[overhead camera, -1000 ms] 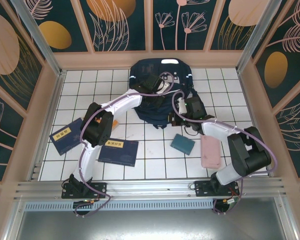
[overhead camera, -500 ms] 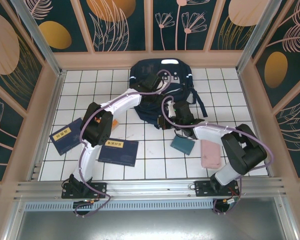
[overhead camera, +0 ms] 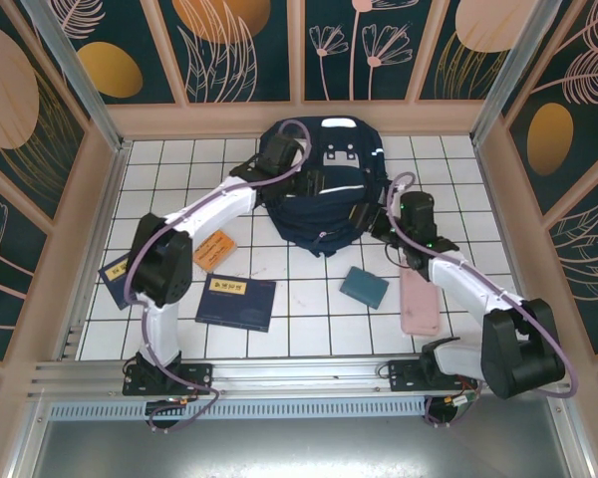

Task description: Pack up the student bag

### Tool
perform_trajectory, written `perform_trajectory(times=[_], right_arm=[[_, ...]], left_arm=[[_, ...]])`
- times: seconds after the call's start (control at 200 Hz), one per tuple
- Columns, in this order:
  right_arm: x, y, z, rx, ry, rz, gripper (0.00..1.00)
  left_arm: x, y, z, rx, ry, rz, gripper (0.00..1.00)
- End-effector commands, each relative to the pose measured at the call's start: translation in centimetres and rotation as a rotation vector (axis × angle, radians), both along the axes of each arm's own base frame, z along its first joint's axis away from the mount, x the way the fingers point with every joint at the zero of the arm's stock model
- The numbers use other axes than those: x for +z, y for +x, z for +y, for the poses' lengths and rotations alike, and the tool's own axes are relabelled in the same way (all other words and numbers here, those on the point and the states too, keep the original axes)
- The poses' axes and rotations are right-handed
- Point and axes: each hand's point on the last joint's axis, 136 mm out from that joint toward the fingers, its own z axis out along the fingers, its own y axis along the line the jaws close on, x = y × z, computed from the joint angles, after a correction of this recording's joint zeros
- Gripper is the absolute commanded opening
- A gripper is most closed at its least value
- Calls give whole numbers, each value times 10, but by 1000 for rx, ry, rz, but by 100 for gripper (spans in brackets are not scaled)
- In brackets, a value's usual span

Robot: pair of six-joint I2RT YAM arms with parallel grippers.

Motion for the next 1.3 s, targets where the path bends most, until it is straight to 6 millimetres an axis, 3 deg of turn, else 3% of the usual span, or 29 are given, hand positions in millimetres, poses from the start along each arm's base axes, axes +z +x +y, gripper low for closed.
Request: perform_trajectory(times=[0.0, 0.15, 0.29, 0.465, 0.735, 0.99, 1.18, 1.295], right_arm=[[-18, 3, -3, -72, 101, 226, 62], [-30, 24, 5, -93, 202, 331, 53], [-46, 41, -1, -184, 184, 414, 49], [-68, 41, -3, -223, 166, 509, 49], [-73, 48, 4, -211, 191, 535, 48], [-63, 59, 5, -191, 183, 481, 16], [-51, 62, 6, -172, 175, 443, 9], [-49, 62, 7, -164, 175, 435, 8]], left_arm=[[11, -15, 15, 86, -59, 12, 61], [-2, -44, 19, 74, -60, 59, 60], [-25, -74, 6, 21, -81, 137, 57], [-52, -100, -15, -39, -82, 209, 54], [-64, -110, -33, -93, -131, 256, 49], [-87, -118, -41, -118, -116, 315, 43], [-102, -116, -46, -125, -105, 341, 38], [-111, -110, -41, -89, -66, 337, 40]])
